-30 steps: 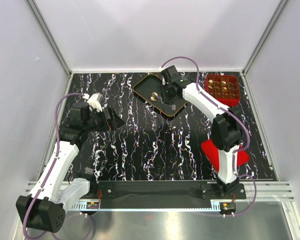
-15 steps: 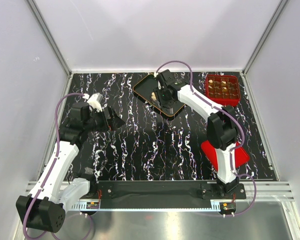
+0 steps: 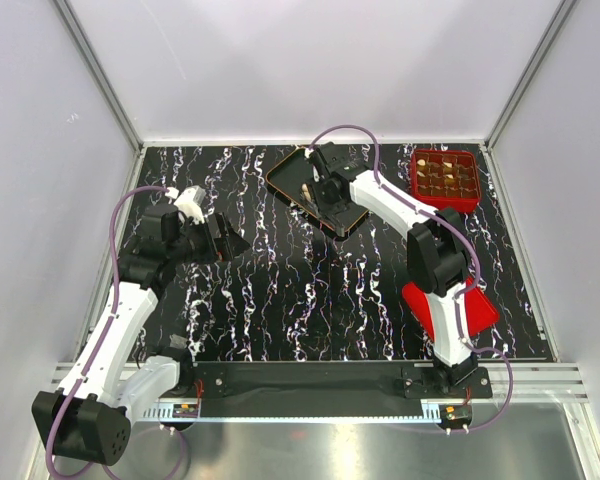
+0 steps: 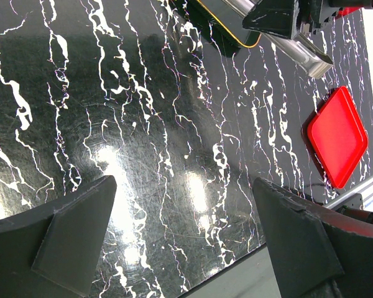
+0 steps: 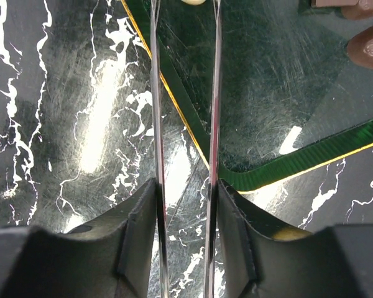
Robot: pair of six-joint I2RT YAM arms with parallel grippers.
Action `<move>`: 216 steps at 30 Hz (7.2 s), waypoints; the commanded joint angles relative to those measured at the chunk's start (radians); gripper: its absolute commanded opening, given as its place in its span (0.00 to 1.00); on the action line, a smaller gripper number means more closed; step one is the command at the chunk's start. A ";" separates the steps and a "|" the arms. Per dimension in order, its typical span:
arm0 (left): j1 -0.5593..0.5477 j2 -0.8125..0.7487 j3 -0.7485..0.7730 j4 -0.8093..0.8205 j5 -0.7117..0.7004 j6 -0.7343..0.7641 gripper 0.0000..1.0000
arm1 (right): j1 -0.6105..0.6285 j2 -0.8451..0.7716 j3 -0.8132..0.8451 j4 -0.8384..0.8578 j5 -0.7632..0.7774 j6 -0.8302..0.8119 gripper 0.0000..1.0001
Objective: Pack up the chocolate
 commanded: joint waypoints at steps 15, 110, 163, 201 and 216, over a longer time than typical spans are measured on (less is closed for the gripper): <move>0.002 -0.016 0.006 0.031 -0.013 0.017 0.99 | 0.005 -0.104 0.031 -0.057 0.169 -0.006 0.42; 0.002 -0.013 0.010 0.031 -0.011 0.020 0.99 | -0.123 -0.041 0.012 0.189 -0.214 -0.337 0.51; 0.002 -0.024 0.002 0.031 0.001 0.018 0.99 | -0.294 -0.245 -0.005 -0.089 0.139 -0.135 0.35; 0.002 -0.014 0.005 0.034 -0.004 0.018 0.99 | -0.620 -0.271 -0.116 -0.003 0.106 -0.008 0.51; 0.002 -0.022 0.003 0.031 -0.011 0.017 0.99 | -0.275 -0.262 -0.058 0.046 0.002 0.011 0.49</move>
